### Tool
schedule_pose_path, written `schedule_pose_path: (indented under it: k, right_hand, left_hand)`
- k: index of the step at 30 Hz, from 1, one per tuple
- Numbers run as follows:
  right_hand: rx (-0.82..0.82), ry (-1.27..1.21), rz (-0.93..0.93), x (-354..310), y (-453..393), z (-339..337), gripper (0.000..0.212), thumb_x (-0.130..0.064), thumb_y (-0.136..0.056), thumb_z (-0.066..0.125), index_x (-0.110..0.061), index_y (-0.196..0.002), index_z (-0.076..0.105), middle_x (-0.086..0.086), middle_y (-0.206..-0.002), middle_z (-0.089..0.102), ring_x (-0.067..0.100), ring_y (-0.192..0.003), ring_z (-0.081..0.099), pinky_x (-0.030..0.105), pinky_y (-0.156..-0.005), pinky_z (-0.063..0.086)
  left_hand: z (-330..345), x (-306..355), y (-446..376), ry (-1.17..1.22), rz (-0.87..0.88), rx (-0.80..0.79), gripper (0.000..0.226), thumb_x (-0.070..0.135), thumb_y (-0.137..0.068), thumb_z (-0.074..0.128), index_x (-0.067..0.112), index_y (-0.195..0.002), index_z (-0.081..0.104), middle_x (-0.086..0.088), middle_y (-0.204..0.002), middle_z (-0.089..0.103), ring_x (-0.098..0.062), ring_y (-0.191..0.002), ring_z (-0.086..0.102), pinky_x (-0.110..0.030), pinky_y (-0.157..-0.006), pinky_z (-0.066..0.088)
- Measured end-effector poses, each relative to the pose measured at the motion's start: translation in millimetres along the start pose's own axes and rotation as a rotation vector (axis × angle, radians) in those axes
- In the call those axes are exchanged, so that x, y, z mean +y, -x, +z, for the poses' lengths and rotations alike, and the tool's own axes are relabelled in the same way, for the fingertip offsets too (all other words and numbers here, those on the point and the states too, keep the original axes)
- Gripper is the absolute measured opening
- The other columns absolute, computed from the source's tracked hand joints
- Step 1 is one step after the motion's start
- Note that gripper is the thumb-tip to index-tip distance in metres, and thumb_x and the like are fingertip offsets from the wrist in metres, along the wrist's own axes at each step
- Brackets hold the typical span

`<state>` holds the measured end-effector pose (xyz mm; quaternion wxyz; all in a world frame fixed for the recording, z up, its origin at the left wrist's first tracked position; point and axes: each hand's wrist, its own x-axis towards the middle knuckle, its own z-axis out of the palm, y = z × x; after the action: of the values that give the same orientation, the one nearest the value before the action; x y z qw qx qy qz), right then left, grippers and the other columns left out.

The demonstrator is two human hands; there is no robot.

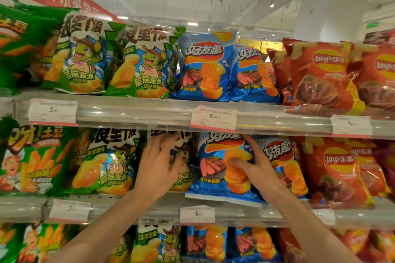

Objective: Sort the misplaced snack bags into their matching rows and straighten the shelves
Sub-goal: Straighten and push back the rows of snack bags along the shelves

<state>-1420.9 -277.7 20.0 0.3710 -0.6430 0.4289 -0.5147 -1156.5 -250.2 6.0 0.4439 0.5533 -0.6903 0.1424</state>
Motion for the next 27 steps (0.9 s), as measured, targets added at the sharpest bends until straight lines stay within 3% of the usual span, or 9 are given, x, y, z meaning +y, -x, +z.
schedule_pose_path:
  k: [2, 5, 7, 9, 12, 14, 23, 27]
  right_hand:
    - [-0.006, 0.047, 0.003, 4.2, -5.1, 15.8, 0.078, -0.022, -0.084, 0.077, -0.048, -0.146, 0.036, -0.011, -0.149, 0.040, 0.005, -0.124, 0.050, 0.025, -0.092, 0.050]
    - [0.072, 0.461, -0.175, 18.2, -11.8, 34.9, 0.070, -0.028, -0.090, 0.065, -0.045, -0.149, 0.031, -0.004, -0.162, 0.009, 0.025, -0.148, 0.019, 0.048, -0.114, 0.035]
    - [0.172, 0.803, -0.337, 24.6, -12.7, 40.5, 0.066, -0.037, -0.093, 0.051, -0.034, -0.154, 0.027, 0.008, -0.163, 0.009, 0.034, -0.150, 0.010, 0.057, -0.118, 0.025]
    - [0.195, 0.954, -0.417, 21.4, -8.4, 48.2, 0.061, -0.045, -0.098, 0.040, -0.031, -0.156, 0.022, 0.010, -0.163, 0.013, 0.034, -0.150, 0.008, 0.057, -0.119, 0.019]
    - [0.121, 1.067, -0.468, 23.9, -2.8, 66.6, 0.063, -0.058, -0.101, 0.024, -0.031, -0.157, 0.018, 0.007, -0.166, 0.008, 0.028, -0.154, -0.002, 0.058, -0.121, 0.007]
    - [0.096, 1.154, -0.449, 32.6, -3.8, 75.8, 0.067, -0.062, -0.100, 0.021, -0.030, -0.158, 0.016, 0.007, -0.167, 0.006, 0.028, -0.154, -0.004, 0.061, -0.120, 0.008]
    - [0.162, 1.227, -0.349, 39.9, -14.5, 92.2, 0.065, -0.057, -0.101, 0.023, -0.025, -0.158, 0.020, 0.011, -0.166, 0.012, 0.031, -0.153, 0.002, 0.063, -0.118, 0.012]
    - [0.151, 1.203, -0.352, 40.6, -12.7, 92.3, 0.064, -0.057, -0.103, 0.016, -0.027, -0.159, 0.011, 0.008, -0.167, 0.004, 0.029, -0.154, -0.004, 0.061, -0.120, 0.009]
  left_hand:
    - [10.3, -17.4, -2.8, -0.148, 0.011, -0.035, 0.056, 0.048, -0.098, 0.037, 0.022, -0.147, 0.044, -0.012, -0.151, 0.043, -0.030, -0.141, 0.034, -0.054, -0.113, 0.034]
    - [27.1, -33.8, 3.0, -0.281, 0.050, -0.169, 0.063, 0.056, -0.102, 0.020, 0.025, -0.157, 0.025, -0.011, -0.164, 0.021, -0.028, -0.153, 0.012, -0.051, -0.123, 0.012]
    - [31.6, -39.5, 4.6, -0.328, 0.077, -0.188, 0.064, 0.058, -0.103, 0.018, 0.025, -0.159, 0.018, -0.010, -0.165, 0.013, -0.026, -0.154, 0.005, -0.049, -0.123, 0.006]
    - [31.7, -39.7, 3.6, -0.357, 0.084, -0.186, 0.064, 0.057, -0.104, 0.019, 0.024, -0.159, 0.015, -0.011, -0.165, 0.011, -0.027, -0.154, 0.003, -0.048, -0.122, 0.004]
    - [33.8, -39.4, 3.8, -0.381, 0.084, -0.192, 0.065, 0.056, -0.104, 0.022, 0.023, -0.159, 0.012, -0.011, -0.166, 0.010, -0.027, -0.154, 0.000, -0.050, -0.123, 0.008]
    - [33.5, -39.6, 4.7, -0.384, 0.085, -0.187, 0.065, 0.055, -0.104, 0.023, 0.022, -0.159, 0.013, -0.013, -0.166, 0.012, -0.027, -0.154, 0.001, -0.051, -0.122, 0.012]
    - [35.2, -42.3, 5.9, -0.379, 0.105, -0.191, 0.064, 0.054, -0.104, 0.023, 0.022, -0.159, 0.016, -0.015, -0.165, 0.014, -0.029, -0.154, 0.003, -0.053, -0.122, 0.015]
    - [34.2, -42.7, 5.1, -0.336, 0.128, -0.157, 0.062, 0.051, -0.103, 0.031, 0.020, -0.157, 0.027, -0.017, -0.163, 0.021, -0.030, -0.154, 0.009, -0.056, -0.122, 0.015]
